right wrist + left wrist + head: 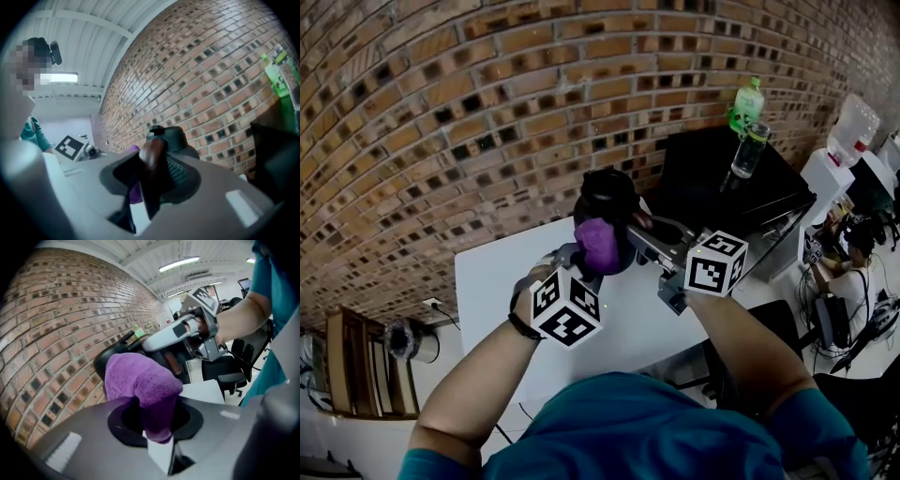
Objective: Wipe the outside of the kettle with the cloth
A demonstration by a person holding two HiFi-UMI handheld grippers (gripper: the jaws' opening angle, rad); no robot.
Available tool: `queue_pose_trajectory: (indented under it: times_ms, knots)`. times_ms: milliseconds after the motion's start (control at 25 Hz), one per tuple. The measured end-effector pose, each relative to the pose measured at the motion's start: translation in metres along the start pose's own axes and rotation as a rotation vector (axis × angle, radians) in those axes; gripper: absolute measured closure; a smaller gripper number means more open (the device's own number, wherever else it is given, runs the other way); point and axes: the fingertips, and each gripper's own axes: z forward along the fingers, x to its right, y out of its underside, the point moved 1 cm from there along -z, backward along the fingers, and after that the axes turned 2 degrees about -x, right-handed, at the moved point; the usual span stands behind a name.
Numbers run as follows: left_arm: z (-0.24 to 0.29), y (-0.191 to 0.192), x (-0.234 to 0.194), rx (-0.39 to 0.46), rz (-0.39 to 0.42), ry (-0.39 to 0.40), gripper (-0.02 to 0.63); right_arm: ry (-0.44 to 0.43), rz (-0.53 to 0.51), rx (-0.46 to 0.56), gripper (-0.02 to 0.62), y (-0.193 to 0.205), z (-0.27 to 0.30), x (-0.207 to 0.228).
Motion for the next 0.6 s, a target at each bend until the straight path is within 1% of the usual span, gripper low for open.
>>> queue_pose_trajectory:
  times_ms: [80, 200, 360, 400, 480, 520, 600]
  knots:
    - [0.009, 0.003, 0.017, -0.019, 0.024, 0.036, 0.534, 0.0, -0.003, 0.011, 0.479, -0.003, 0.001, -0.002]
    - [0.028, 0.02, 0.044, -0.066, 0.039, 0.107, 0.534, -0.017, -0.008, 0.043, 0.479, -0.013, 0.0, -0.008]
    - [0.04, 0.043, 0.067, -0.093, 0.014, 0.17, 0.534, -0.045, -0.02, 0.084, 0.479, -0.031, -0.006, -0.015]
    - [0.038, 0.05, 0.069, -0.097, -0.011, 0.187, 0.534, -0.052, -0.021, 0.092, 0.479, -0.035, -0.01, -0.016]
    - [0.03, 0.07, 0.065, -0.094, -0.099, 0.22, 0.534, -0.07, -0.027, 0.107, 0.479, -0.042, -0.02, -0.019]
    - [0.022, 0.079, 0.056, -0.077, -0.154, 0.227, 0.534, -0.085, -0.027, 0.115, 0.479, -0.044, -0.026, -0.021]
    - [-0.002, 0.09, 0.026, 0.005, -0.259, 0.208, 0.534, -0.129, -0.022, 0.126, 0.479, -0.048, -0.037, -0.027]
